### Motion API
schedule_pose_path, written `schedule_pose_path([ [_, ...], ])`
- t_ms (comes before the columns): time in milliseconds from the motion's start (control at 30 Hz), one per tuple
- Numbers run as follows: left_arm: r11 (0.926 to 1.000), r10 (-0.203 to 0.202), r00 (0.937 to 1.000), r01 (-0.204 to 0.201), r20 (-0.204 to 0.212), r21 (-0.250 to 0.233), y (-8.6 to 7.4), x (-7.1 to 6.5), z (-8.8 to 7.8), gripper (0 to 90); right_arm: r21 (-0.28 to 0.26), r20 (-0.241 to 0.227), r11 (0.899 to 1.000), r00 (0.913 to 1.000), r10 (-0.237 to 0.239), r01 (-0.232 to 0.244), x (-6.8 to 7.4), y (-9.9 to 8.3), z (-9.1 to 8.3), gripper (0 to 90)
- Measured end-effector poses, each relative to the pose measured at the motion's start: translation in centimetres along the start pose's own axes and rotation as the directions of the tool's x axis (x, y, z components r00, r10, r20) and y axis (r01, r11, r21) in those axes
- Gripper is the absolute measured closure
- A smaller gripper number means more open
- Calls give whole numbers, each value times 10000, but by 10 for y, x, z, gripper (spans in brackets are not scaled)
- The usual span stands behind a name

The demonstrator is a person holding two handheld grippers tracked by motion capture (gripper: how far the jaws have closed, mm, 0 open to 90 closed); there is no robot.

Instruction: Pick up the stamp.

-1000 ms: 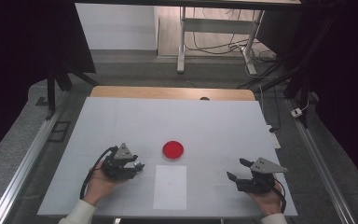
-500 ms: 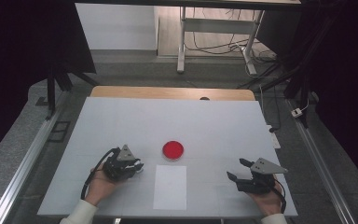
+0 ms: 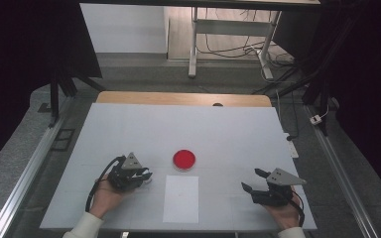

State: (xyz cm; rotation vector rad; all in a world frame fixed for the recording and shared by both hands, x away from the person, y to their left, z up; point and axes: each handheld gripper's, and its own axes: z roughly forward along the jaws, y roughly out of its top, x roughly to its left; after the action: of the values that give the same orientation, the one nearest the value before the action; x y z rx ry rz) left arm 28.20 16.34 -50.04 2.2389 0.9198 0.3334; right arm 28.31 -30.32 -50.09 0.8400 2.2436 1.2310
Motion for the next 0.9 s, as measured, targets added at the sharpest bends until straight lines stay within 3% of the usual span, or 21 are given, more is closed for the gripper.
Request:
schedule_pose_path([
  [200,9995,-189,9998,191,91,-258,0,1,-4,750,-25,-13,10000,10000,-25,25,0,0,1,269],
  [367,9965,-365,9990,384,269,-747,3,0,-11,750,-20,24,10000,10000,-17,17,0,0,0,270],
  [467,9959,-224,9995,241,203,-873,4,-4,-14,750,0,41,10000,10000,-10,10,-1,-1,1,272],
  [900,9852,-276,9980,366,561,-1673,12,-9,-25,750,32,148,10000,9999,-87,86,2,-2,3,275],
])
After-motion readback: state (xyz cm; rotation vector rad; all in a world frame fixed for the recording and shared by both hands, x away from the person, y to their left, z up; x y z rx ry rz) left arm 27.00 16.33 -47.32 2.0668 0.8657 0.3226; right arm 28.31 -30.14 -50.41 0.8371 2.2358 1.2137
